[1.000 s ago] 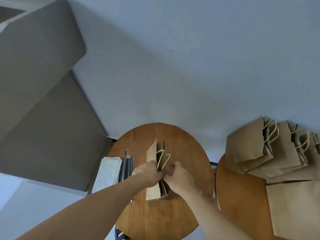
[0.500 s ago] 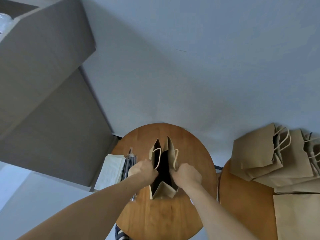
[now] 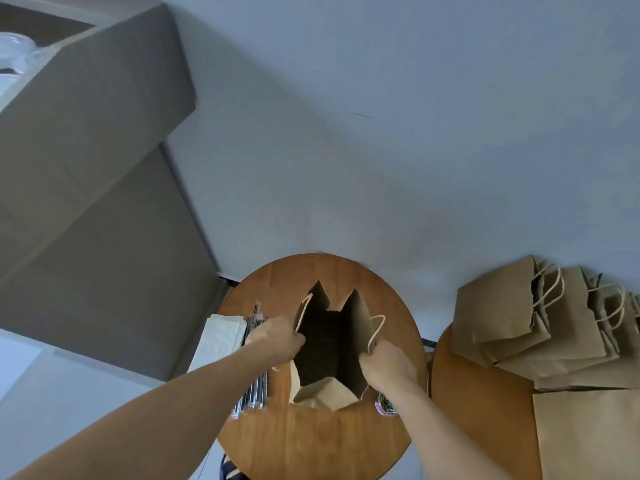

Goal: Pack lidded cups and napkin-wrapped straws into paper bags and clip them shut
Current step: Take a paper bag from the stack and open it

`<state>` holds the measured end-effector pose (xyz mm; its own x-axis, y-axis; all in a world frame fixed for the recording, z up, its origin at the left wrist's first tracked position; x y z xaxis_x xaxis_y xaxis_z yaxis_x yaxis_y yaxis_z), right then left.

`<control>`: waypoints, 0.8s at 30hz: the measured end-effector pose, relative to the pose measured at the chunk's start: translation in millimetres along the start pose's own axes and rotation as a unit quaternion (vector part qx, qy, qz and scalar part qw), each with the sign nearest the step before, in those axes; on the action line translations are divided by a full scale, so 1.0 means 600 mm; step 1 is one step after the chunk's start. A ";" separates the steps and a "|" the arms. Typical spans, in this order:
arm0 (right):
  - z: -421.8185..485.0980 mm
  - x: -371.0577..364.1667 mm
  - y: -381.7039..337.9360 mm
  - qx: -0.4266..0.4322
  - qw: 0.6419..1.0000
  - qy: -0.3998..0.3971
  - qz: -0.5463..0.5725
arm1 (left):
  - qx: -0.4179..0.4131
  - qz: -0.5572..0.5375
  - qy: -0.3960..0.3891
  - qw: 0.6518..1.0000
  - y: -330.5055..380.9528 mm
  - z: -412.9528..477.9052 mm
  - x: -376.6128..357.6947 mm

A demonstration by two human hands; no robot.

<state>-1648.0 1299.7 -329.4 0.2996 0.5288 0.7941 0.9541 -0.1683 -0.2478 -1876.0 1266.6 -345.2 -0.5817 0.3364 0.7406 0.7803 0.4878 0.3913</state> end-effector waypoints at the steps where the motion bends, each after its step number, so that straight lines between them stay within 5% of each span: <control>1: -0.003 -0.004 -0.004 0.004 1.000 -0.020 0.016 | -0.009 -0.002 -0.009 1.000 0.001 0.005 -0.005; 12: -0.011 0.013 -0.019 0.048 0.983 -0.146 0.104 | -0.091 0.043 -0.180 0.978 0.005 0.001 0.044; 16: -0.010 0.057 -0.044 0.080 0.983 -0.141 0.083 | -0.116 0.125 -0.088 0.982 0.037 -0.009 0.108; 20: -0.005 0.139 -0.103 0.138 0.988 -0.024 0.059 | -0.141 0.167 0.054 0.974 0.085 -0.026 0.191; 24: -0.018 0.205 -0.174 0.217 0.976 0.032 0.012 | -0.143 0.191 0.118 0.964 0.109 -0.050 0.263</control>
<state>-1711.0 1373.4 -200.2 0.3334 0.4737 0.8152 0.8627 0.1955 -0.4664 -1909.9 1327.3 -186.1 -0.1980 0.2380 0.9509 0.9781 0.1111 0.1759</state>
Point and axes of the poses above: each hand's wrist, its own z-axis towards the middle knuckle, its own x-axis out of the back of the hand, y = z × x, the point moved 4 cm from there along z, towards the middle knuckle, and after that the axes turned 4 degrees about -x, right-handed, at the moved point
